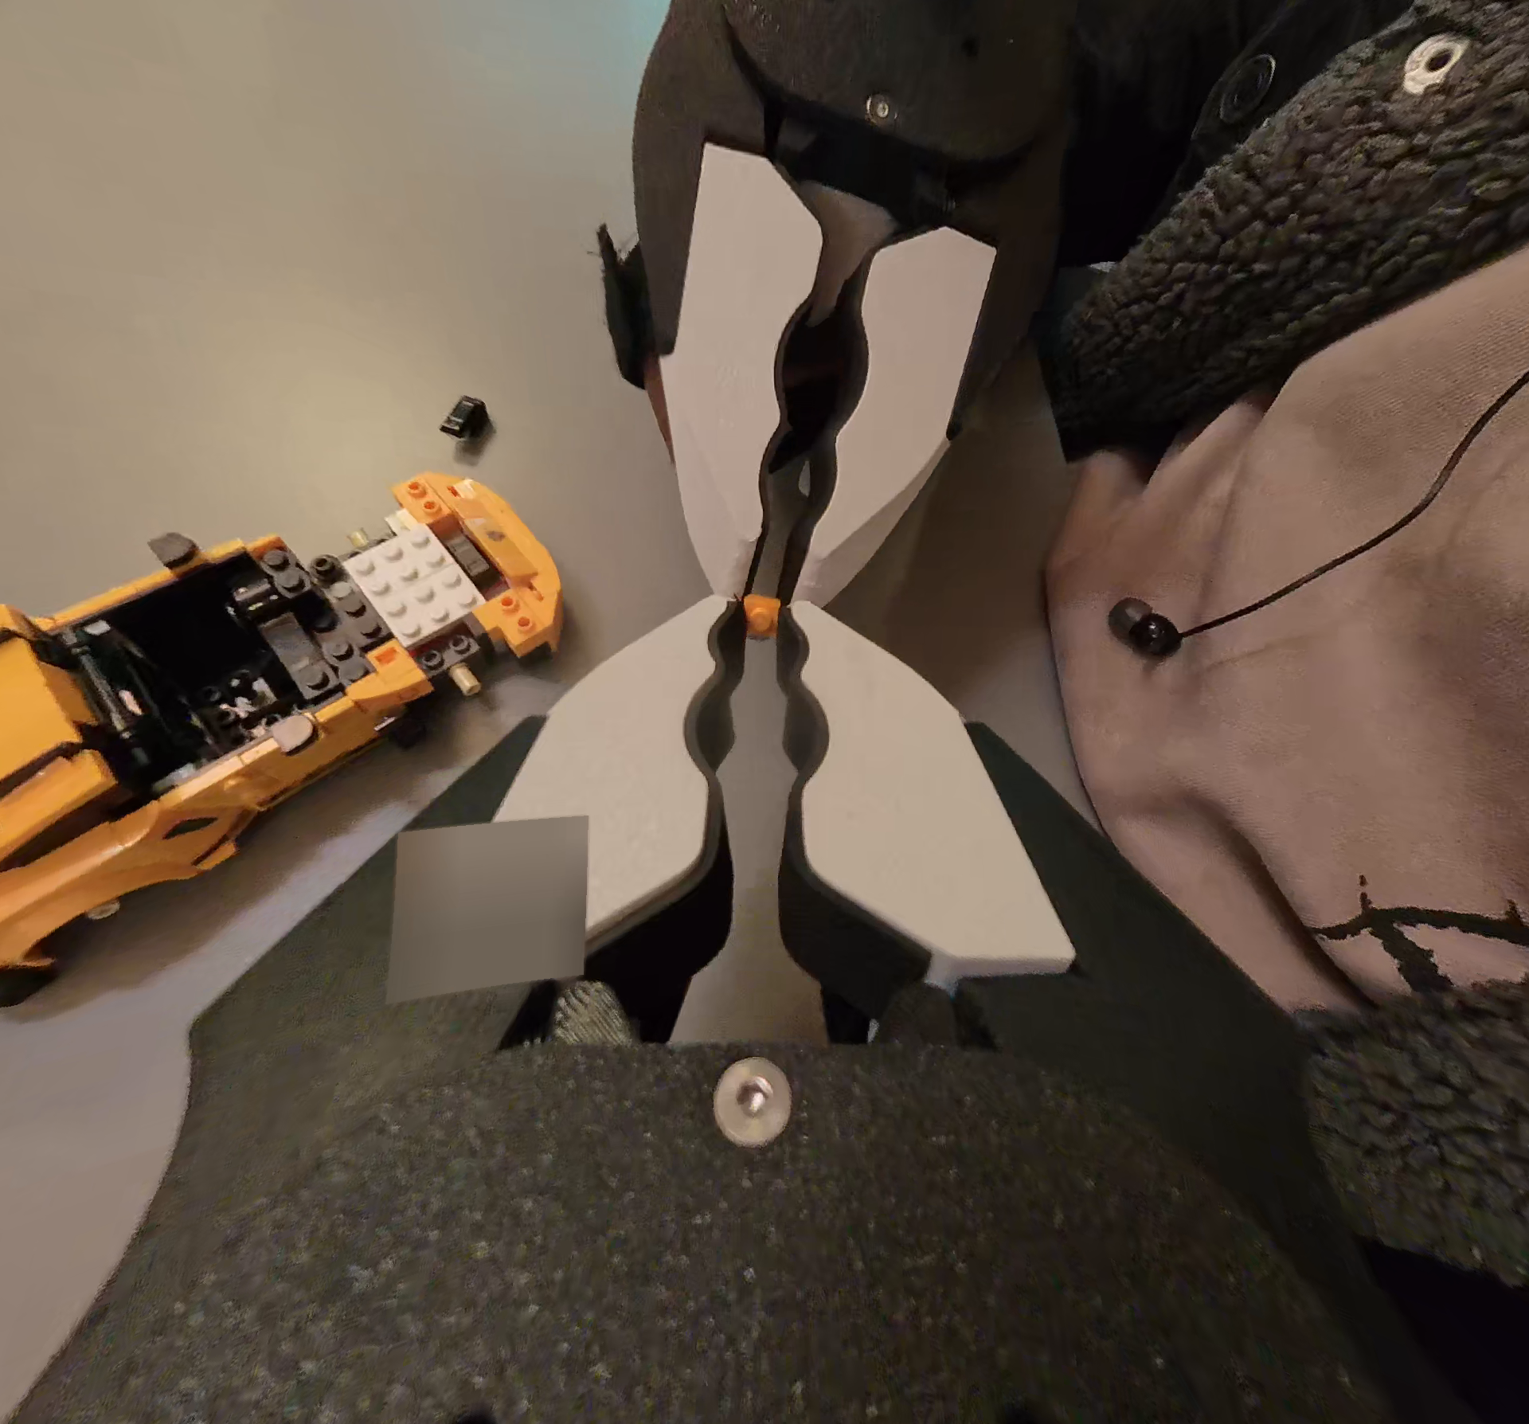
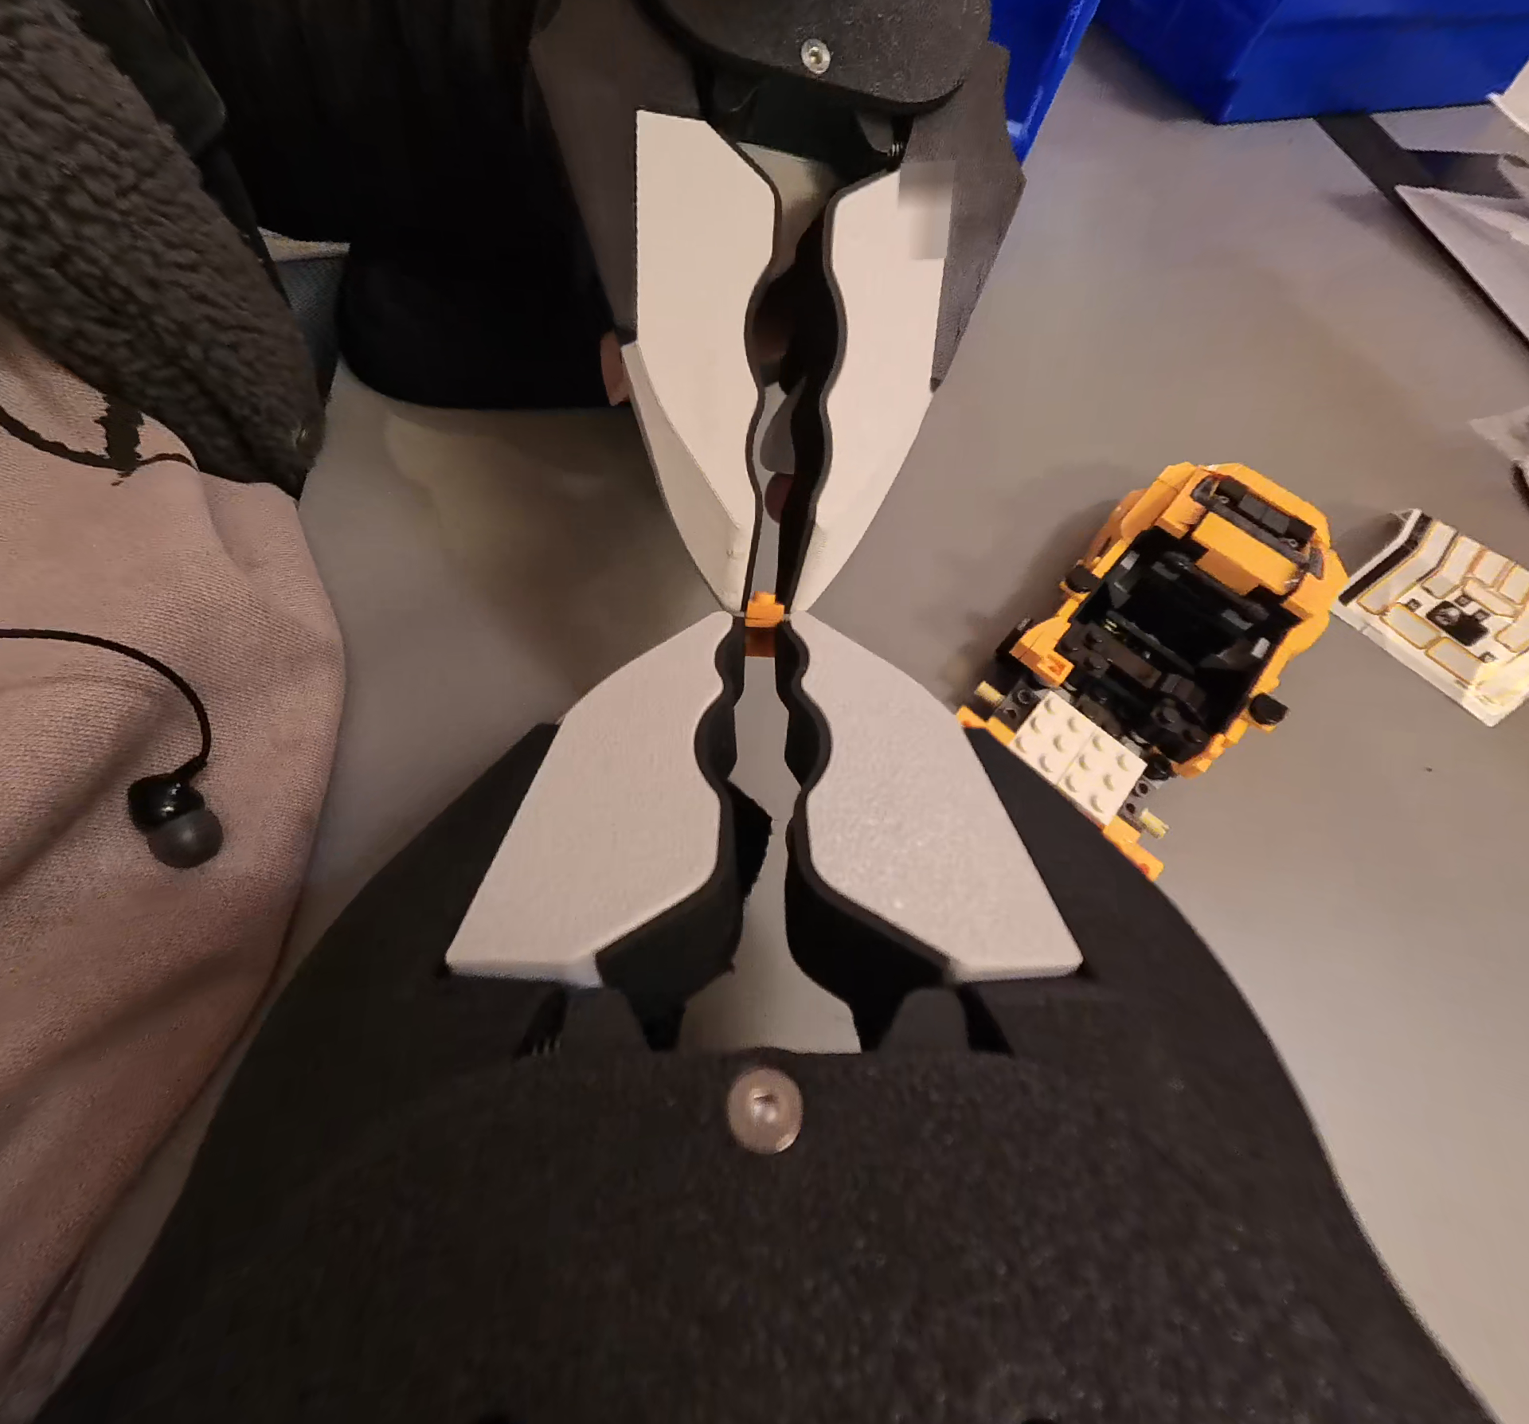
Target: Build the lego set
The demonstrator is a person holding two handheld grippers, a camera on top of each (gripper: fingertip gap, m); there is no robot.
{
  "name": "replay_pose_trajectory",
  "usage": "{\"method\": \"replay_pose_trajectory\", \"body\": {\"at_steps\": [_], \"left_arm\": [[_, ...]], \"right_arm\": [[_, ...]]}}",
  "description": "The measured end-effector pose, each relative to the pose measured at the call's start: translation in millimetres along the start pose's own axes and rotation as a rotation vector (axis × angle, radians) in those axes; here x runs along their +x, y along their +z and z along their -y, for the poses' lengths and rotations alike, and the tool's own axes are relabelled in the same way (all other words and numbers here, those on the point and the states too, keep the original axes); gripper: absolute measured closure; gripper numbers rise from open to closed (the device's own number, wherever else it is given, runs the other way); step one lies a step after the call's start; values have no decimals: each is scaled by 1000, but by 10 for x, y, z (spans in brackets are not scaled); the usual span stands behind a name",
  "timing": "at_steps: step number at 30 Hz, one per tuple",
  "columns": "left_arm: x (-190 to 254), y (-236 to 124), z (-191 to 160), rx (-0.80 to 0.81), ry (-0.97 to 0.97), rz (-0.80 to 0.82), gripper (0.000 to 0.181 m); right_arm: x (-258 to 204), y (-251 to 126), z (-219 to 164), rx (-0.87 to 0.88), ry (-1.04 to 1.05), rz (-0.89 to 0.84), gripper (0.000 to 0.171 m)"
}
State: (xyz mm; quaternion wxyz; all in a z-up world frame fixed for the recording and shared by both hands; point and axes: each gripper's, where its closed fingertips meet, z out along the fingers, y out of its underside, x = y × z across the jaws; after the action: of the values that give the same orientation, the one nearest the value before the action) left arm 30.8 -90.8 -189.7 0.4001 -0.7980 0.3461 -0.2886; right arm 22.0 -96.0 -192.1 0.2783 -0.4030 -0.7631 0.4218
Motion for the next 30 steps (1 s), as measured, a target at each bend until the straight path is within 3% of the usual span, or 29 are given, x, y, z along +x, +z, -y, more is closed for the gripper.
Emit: {"method": "replay_pose_trajectory", "body": {"at_steps": [6,12,15,20,30], "left_arm": [[2,43,-86,-68,31,12,173],[-45,-53,86,57,71,37,173],[-28,-166,230,159,113,45,159],[-27,-152,249,155,253,136,165],[59,-110,209,165,10,-51,170]], "right_arm": [[-26,46,-74,-27,58,31,166],[56,-35,63,93,144,63,164],[107,-116,119,154,240,104,164],[55,-194,245,242,358,225,164],[19,-128,201,182,183,135,164]]}}
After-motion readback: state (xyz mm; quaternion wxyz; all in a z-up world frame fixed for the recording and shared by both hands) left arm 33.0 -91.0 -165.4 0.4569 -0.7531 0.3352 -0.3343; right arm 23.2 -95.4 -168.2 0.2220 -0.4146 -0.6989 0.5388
